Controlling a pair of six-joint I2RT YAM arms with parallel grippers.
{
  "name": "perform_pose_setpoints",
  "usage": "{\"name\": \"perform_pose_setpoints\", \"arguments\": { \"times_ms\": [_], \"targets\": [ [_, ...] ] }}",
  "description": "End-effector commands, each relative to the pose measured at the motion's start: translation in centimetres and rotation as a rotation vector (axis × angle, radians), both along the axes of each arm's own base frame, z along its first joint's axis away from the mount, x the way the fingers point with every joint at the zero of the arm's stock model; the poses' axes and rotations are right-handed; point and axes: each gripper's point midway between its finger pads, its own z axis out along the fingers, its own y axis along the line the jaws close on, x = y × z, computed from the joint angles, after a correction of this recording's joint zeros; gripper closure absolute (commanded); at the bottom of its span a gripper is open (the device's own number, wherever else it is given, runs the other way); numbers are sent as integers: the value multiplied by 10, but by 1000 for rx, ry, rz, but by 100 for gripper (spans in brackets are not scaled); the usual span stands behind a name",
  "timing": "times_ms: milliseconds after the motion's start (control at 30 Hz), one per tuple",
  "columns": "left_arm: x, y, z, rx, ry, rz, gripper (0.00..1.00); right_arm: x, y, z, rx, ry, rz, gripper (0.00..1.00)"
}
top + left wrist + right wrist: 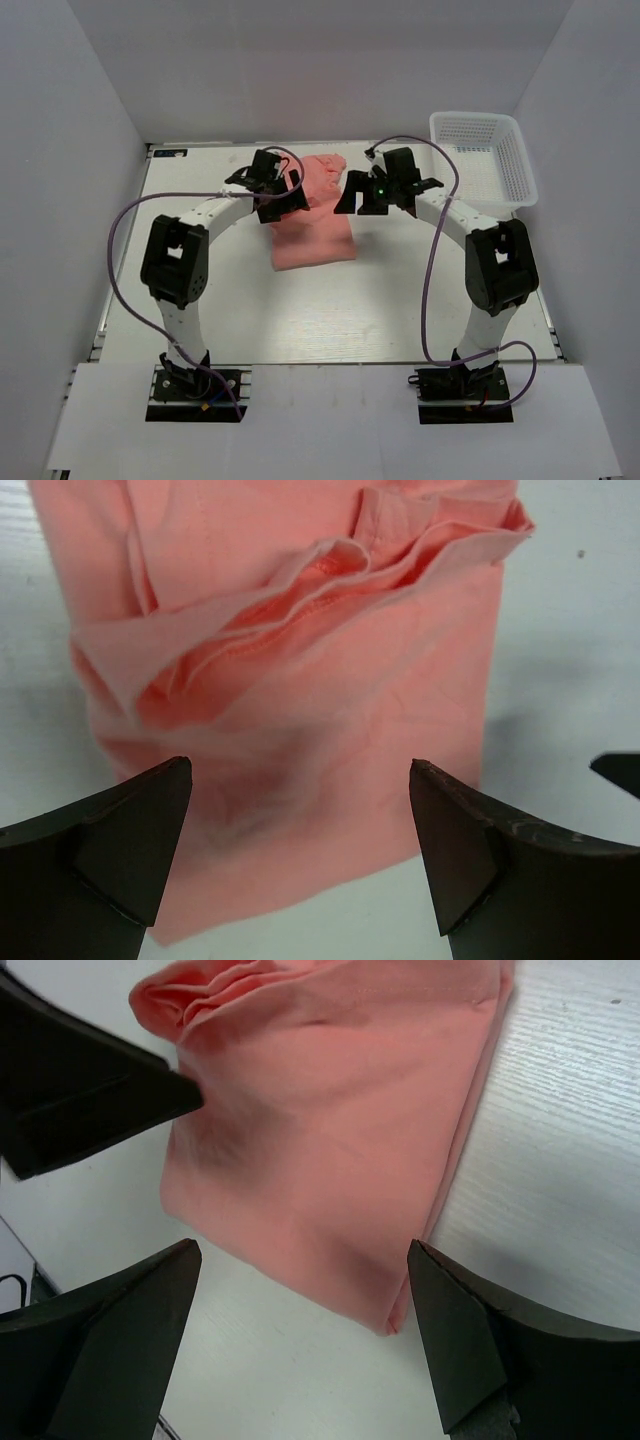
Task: Fold and stack the t-shirts
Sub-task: Fold the folded rectangular tshirt in 1/3 of the way
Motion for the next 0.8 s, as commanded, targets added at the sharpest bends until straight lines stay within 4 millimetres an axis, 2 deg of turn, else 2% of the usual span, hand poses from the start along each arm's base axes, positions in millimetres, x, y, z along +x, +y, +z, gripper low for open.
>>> {"name": "perform_pose_setpoints", "arguments": {
  "times_ms": [0,133,200,267,367,400,467,500,533,600,633,667,700,733,767],
  "targets": [
    [19,-11,12,-20,-31,-43,0,3,6,39,70,-109,34,10],
    [42,-16,2,0,-36,-37,0,3,4,43,61,-123,28,10],
    [59,-11,9,15,-77,-3,0,4,2,48,56,-144,24,10],
    [71,-5,7,26,-94,22,0,3,3,48,57,-149,30,10],
    [94,1,13,68,-143,74,0,2,-1,41,34,-133,21,10],
    [109,8,9,90,-147,115,0,2,-1,41,33,-132,20,10],
    [106,11,-5,131,-71,116,0,-2,-3,37,23,-120,23,10],
    [114,10,2,137,-82,124,0,-3,-3,35,19,-119,22,10],
    [110,12,-15,158,-34,120,0,-5,-6,35,10,-119,17,10],
    [107,11,-14,155,-19,113,0,-6,-10,32,-6,-120,2,10],
    [106,15,-9,167,-30,125,0,-10,-11,37,-2,-135,5,10],
    [107,23,15,186,-77,158,0,-11,-14,37,-5,-138,-1,10],
    [100,30,19,206,-80,174,0,-15,-17,37,-9,-138,-10,10],
    [98,35,32,211,-108,190,0,-19,-19,37,-13,-137,-14,10],
    [94,45,63,216,-174,227,0,-19,-21,40,-14,-146,-24,10]
  ]
}}
